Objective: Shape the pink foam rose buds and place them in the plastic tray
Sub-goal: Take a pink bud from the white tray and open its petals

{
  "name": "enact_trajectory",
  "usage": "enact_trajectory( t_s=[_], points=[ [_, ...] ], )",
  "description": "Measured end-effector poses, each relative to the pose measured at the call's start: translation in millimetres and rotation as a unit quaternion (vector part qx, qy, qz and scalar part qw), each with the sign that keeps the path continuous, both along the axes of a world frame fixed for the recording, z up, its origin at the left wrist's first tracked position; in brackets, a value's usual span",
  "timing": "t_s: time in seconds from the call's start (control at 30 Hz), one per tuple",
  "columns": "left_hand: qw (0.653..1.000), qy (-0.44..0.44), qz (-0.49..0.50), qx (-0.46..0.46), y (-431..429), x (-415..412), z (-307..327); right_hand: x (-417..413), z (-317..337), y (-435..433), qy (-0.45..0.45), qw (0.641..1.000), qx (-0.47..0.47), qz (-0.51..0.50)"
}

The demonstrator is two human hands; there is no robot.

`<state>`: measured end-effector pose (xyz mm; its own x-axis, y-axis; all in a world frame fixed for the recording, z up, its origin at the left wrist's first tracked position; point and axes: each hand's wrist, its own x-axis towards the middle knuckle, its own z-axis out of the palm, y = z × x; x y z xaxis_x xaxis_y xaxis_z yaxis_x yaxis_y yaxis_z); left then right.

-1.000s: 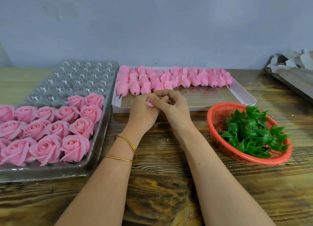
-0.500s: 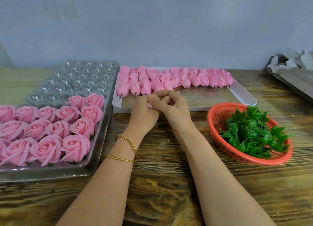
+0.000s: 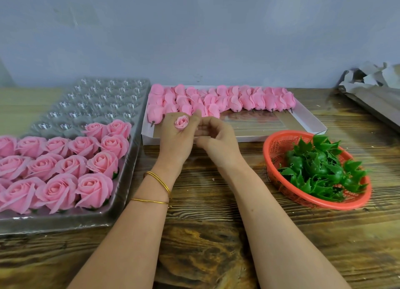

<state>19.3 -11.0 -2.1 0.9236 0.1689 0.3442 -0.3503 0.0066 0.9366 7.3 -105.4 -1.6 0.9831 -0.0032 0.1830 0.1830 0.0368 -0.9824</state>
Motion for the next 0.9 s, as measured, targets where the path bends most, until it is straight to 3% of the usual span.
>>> enact_trajectory(
  t_s=[0.33,0.9],
  points=[
    [0.99,0.078,-0.06,-0.104,-5.7,1.9,-3.4,-1.7,-4.2,1.8,-0.032,0.998,-0.055,0.01],
    [0.996,0.044,-0.071,-0.032,-0.1,-2.0,0.8,-6.2,-1.3,3.1,-0.026,0.995,-0.03,0.093]
  ],
)
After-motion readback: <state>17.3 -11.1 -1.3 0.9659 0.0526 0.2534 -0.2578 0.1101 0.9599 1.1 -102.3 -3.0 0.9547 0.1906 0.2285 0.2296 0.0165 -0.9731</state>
